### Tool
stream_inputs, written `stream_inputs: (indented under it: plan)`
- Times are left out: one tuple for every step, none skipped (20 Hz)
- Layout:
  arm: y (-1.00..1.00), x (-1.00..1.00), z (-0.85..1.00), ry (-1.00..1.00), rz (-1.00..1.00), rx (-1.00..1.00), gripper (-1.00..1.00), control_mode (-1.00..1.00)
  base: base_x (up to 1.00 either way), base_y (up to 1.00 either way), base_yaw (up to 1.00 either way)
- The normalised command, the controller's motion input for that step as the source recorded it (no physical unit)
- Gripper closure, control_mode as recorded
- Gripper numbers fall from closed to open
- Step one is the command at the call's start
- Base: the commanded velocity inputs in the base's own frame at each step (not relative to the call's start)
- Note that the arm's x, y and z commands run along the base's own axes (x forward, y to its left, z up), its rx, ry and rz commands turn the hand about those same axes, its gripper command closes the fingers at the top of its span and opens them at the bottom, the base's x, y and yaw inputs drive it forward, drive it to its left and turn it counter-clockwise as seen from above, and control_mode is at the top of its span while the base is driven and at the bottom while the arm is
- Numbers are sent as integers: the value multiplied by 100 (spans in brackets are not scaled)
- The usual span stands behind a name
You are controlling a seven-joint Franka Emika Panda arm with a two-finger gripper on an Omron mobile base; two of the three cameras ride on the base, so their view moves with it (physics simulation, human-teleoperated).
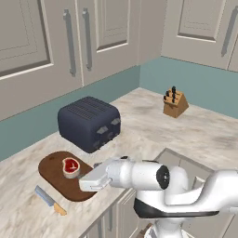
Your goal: Retrieve the steak from the fridge and place it on the cutting board.
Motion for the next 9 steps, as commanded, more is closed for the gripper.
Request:
stream_inputs:
  plan:
    - [0,0,0,0,0,2,-100,-100,0,0,0]
    - [0,4,0,5,0,-2,-100,-100,0,0,0]
    - [0,0,0,0,0,0,-100,-100,0,0,0]
    - [0,0,0,0,0,0,-100,-100,0,0,0]
    - [-1,-14,0,0,0,0,-100,-100,0,0,0]
    - [-20,-54,0,-11,0,6,-100,-100,0,0,0]
    - [-51,-92,14,-36,-4,26,-100,-100,0,0,0]
    - [-56,-100,20,-59,0,33,-100,-100,0,0,0]
    - [-42,-100,29,-81,-1,33,-100,-100,0,0,0]
